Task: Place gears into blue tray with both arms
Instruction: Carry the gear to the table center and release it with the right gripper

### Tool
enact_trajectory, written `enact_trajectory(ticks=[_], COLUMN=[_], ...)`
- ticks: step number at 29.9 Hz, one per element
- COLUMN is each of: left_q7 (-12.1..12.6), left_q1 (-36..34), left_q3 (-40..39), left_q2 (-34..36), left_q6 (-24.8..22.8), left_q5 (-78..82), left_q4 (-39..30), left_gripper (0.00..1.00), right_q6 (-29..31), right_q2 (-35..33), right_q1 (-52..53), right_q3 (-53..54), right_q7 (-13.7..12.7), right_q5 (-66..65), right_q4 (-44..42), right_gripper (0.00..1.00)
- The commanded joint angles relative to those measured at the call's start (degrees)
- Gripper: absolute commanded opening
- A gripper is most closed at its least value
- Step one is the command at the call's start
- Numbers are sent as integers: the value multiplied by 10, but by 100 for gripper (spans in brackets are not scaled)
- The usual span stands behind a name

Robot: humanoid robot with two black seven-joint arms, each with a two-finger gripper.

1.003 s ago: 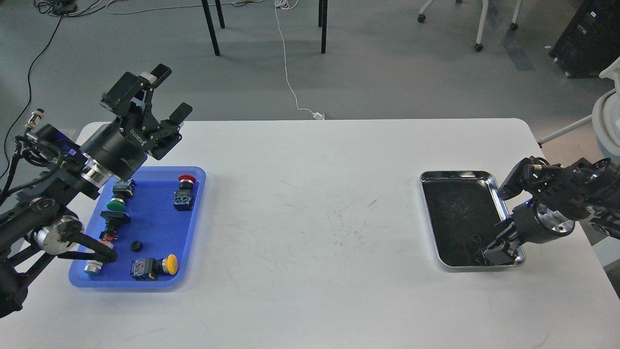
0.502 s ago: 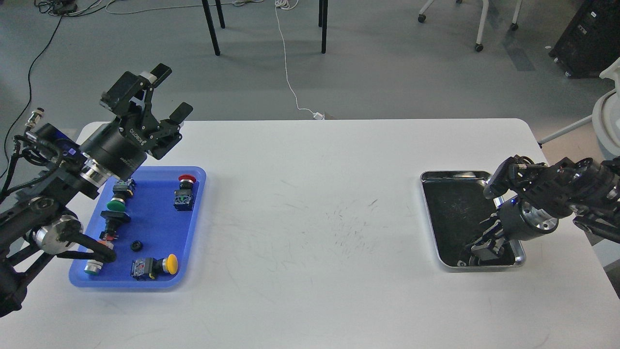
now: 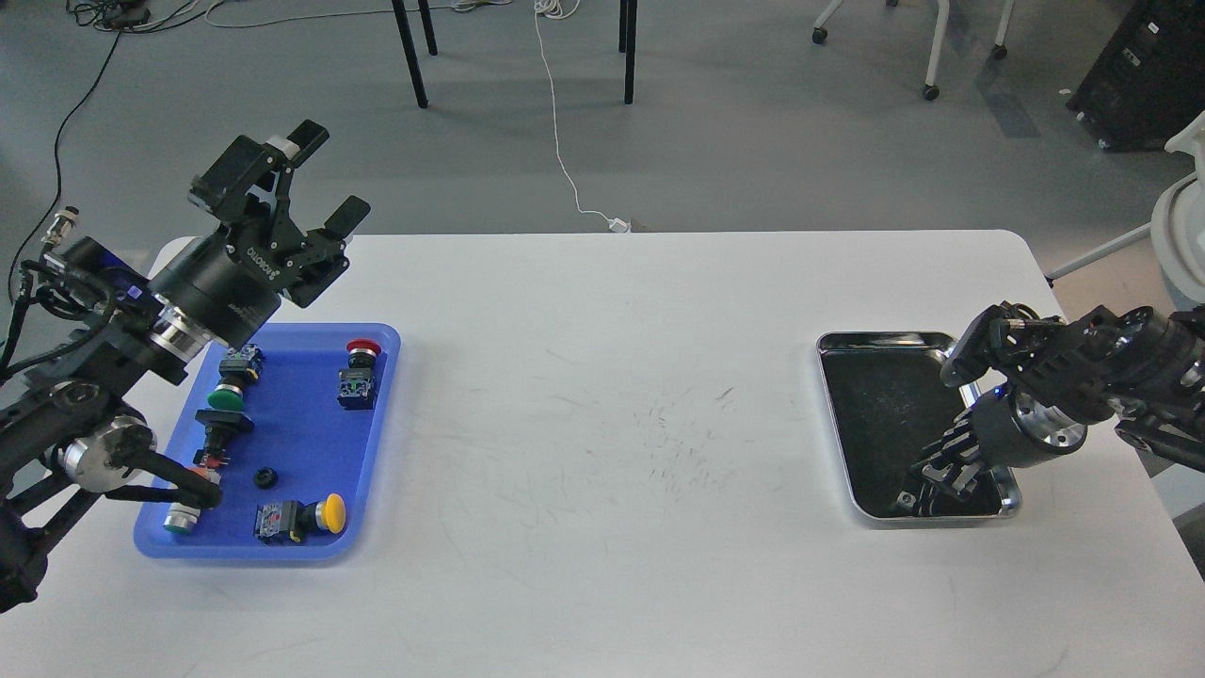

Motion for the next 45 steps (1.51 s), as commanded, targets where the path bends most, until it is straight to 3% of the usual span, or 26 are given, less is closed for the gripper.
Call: enact_trajectory(ticks=[1,7,13,20,24,38,41,45], left_q7=[0,0,0,0,0,0,0,0], left_q1=[0,0,0,9,13,17,17,17], left_q3=[0,0,-3,-4,-7,-8,-7,-7], left_q2=[0,1,4,3,3,3,4,4], left_q6=[0,0,0,0,1,1,1,4], left_q5=[0,0,0,0,0,0,0,0], left_q4=[0,-3,-4,-4,-4,-4,-4,-4], left_gripper=[98,98,98,98,98,98,98,98], right_q6=[0,0,0,-16,-26,-46,-54,-76], right_q2=[-2,13,134,295,344,367,367,364], right_q1=[16,72,105,81,61,27,24,24], right_q3=[2,18,17,14,7,-2,-2,-1], right_q7=[0,0,0,0,0,0,0,0], right_q5=[6,32,138,157,159,160,160,181], right_q4=[21,34,-4,-104,-125,-128,-129,-133], right_gripper=[20,21,21,21,21,26,32,72])
